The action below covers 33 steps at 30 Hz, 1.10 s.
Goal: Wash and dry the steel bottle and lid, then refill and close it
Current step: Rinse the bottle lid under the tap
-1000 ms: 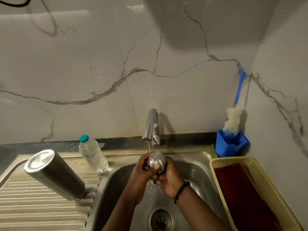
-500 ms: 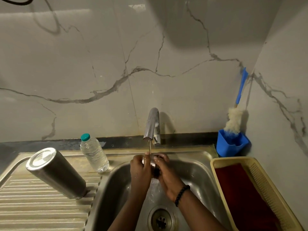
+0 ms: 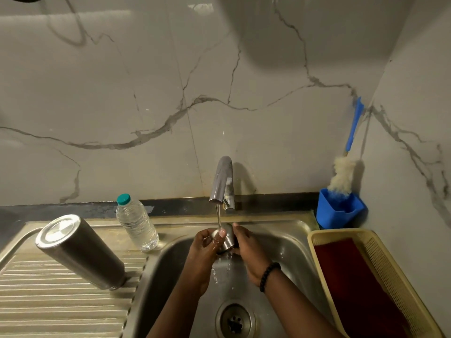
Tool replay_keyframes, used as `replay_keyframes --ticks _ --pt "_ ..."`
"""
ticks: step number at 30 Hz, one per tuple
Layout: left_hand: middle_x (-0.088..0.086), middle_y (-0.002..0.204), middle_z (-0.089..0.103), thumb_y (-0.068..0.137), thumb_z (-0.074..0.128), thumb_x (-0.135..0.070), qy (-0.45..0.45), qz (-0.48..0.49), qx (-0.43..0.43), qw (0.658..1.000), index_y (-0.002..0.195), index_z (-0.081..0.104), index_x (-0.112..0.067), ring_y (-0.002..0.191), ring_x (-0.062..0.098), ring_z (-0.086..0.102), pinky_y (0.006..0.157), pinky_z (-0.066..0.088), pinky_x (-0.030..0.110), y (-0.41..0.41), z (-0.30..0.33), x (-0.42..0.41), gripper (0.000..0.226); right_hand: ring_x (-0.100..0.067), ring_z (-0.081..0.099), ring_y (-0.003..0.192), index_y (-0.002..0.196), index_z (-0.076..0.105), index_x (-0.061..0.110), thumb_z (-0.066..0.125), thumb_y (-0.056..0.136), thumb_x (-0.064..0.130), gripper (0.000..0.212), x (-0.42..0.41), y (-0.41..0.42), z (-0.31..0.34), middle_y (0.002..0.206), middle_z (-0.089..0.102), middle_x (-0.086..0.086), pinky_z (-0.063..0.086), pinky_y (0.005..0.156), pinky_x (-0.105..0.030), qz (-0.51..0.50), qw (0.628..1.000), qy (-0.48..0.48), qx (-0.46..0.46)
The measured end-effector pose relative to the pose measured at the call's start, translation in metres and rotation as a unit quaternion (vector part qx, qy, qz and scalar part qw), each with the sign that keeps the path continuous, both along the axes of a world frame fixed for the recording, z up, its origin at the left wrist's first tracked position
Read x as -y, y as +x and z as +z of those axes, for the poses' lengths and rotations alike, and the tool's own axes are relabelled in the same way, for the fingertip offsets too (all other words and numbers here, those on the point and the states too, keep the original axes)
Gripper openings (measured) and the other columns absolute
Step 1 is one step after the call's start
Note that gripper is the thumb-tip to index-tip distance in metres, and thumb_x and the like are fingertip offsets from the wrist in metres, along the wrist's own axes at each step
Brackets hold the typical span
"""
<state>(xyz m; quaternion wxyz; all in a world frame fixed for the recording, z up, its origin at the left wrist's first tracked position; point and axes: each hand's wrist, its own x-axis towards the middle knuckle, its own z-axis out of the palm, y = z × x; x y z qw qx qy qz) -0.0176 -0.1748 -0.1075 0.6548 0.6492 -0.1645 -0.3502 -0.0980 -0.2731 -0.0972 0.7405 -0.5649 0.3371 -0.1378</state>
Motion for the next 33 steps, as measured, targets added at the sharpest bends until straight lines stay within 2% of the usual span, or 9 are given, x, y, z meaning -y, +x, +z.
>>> replay_keyframes --ticks 4,8,12,16,21,24,28,30,33 --pt "0.009 0.113 0.072 0.099 0.047 -0.043 -0.032 -0.011 0.004 0.999 0.125 0.063 -0.016 0.107 0.027 0.069 0.091 0.057 0.042 -0.008 0.005 0.002 0.040 -0.017 0.070 0.096 0.108 0.062 0.028 0.036 0.098 0.054 0.038 -0.001 0.005 -0.002 0.104 0.071 -0.002 0.057 0.089 -0.038 0.026 1.000 0.007 -0.003" --pt "0.008 0.107 0.075 0.101 0.034 -0.053 0.007 0.017 -0.023 1.000 0.119 0.066 -0.015 0.098 0.019 0.072 0.077 0.056 0.028 -0.004 0.007 0.007 0.053 -0.011 0.066 0.103 0.121 0.053 0.027 0.051 0.097 0.040 0.028 -0.008 0.004 -0.013 0.116 0.066 0.003 0.057 0.087 -0.031 0.024 0.998 -0.050 0.043" --pt "0.007 0.073 0.070 0.089 0.040 -0.066 0.078 0.022 -0.125 0.989 0.107 0.068 -0.002 0.071 0.018 0.064 0.065 0.052 0.027 -0.001 0.005 0.009 0.073 -0.005 0.059 0.113 0.124 0.047 0.041 0.064 0.090 0.033 0.039 -0.010 -0.001 -0.022 0.125 0.059 0.012 0.054 0.087 -0.023 -0.017 0.991 -0.117 0.068" --pt "0.023 0.108 0.072 0.098 0.044 -0.049 0.042 0.073 -0.161 0.983 0.118 0.065 0.001 0.103 0.033 0.069 0.077 0.056 0.035 -0.002 0.003 0.007 0.058 -0.004 0.048 0.125 0.143 0.033 0.045 0.063 0.092 0.031 0.061 -0.004 -0.004 -0.026 0.137 0.046 0.018 0.049 0.100 -0.030 0.054 0.981 -0.180 0.057" --pt "0.022 0.108 0.072 0.103 0.046 -0.028 0.010 0.045 -0.102 0.994 0.115 0.066 0.000 0.100 0.030 0.069 0.073 0.057 0.032 -0.012 0.009 0.007 0.036 -0.013 0.053 0.119 0.134 0.039 0.036 0.050 0.095 0.049 0.043 -0.002 0.001 -0.026 0.130 0.048 0.008 0.051 0.098 -0.038 0.057 0.973 -0.226 -0.001" --pt "0.014 0.098 0.075 0.105 0.042 -0.025 -0.011 0.018 -0.058 0.998 0.111 0.067 0.000 0.090 0.022 0.072 0.067 0.057 0.023 -0.020 0.010 0.007 0.036 -0.011 0.061 0.097 0.116 0.045 0.035 0.045 0.099 0.042 0.019 0.000 0.013 -0.022 0.117 0.053 0.002 0.058 0.078 -0.029 0.012 0.955 -0.292 -0.041" --pt "0.017 0.088 0.069 0.103 0.039 -0.033 -0.003 -0.005 -0.032 0.999 0.099 0.063 0.005 0.089 0.029 0.064 0.085 0.050 0.034 -0.016 0.010 0.005 0.046 -0.021 0.058 0.069 0.101 0.056 0.019 0.035 0.103 0.032 0.025 0.002 0.012 -0.002 0.082 0.056 -0.005 0.047 0.055 -0.029 -0.063 0.991 -0.111 -0.046" --pt "0.017 0.087 0.071 0.107 0.034 -0.030 -0.001 0.004 -0.059 0.998 0.098 0.064 0.002 0.086 0.026 0.068 0.082 0.051 0.033 -0.015 0.011 0.004 0.045 -0.020 0.060 0.070 0.101 0.062 0.009 0.036 0.103 0.036 0.038 0.002 0.008 0.001 0.079 0.062 -0.007 0.049 0.064 -0.031 -0.058 0.997 0.035 -0.038" --pt "0.018 0.093 0.075 0.108 0.031 -0.031 -0.003 0.063 -0.126 0.990 0.110 0.065 0.003 0.088 0.027 0.068 0.077 0.052 0.035 -0.012 0.010 0.007 0.049 -0.023 0.067 0.094 0.108 0.067 0.014 0.043 0.100 0.044 0.039 0.004 0.003 -0.006 0.099 0.074 -0.008 0.053 0.080 -0.036 -0.024 0.993 0.116 -0.006"
